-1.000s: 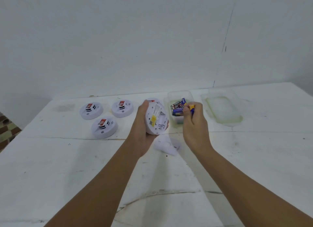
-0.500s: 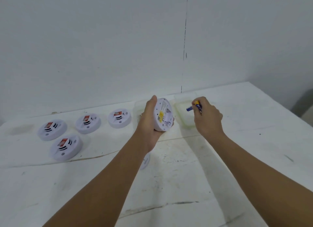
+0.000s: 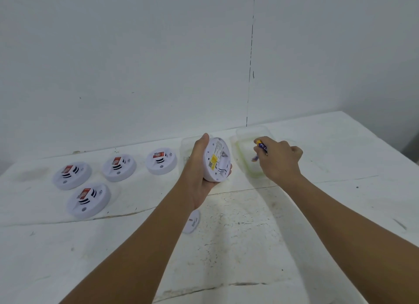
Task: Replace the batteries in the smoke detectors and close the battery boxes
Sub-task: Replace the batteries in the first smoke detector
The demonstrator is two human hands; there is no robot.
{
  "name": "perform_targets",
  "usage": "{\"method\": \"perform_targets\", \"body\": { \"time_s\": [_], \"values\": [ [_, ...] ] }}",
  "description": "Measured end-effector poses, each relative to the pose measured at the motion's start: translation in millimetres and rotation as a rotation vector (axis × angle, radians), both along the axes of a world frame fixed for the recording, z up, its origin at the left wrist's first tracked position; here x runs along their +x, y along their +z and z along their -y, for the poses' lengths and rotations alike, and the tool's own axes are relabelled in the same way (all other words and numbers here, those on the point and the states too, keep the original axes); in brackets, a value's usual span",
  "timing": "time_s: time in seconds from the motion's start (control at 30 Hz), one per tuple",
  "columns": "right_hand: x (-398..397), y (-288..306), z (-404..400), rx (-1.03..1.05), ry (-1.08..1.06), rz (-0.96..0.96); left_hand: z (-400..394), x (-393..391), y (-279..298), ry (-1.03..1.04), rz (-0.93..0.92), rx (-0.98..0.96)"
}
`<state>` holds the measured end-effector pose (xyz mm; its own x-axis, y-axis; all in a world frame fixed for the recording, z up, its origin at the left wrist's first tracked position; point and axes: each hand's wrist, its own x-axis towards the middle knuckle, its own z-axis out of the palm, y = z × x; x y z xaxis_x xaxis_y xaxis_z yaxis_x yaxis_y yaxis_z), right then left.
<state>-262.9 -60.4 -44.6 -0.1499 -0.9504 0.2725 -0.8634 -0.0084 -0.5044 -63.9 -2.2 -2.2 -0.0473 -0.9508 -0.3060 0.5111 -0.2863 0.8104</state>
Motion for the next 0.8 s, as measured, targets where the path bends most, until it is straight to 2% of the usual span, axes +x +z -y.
{"method": "perform_targets", "body": {
  "time_s": [0.33,0.6,0.8],
  "values": [
    [7,9,6,0.140,0.018,-0.167,-4,15,-2,0.016,-0.018,-0.010],
    [41,14,-7,-0.131,0.082,-0.008,-8,45,-7,0.078,-0.080,-0.020],
    [82,20,-20,-0.152,0.295,0.025,-18,90,-19,0.154,-0.141,-0.028]
  ]
}}
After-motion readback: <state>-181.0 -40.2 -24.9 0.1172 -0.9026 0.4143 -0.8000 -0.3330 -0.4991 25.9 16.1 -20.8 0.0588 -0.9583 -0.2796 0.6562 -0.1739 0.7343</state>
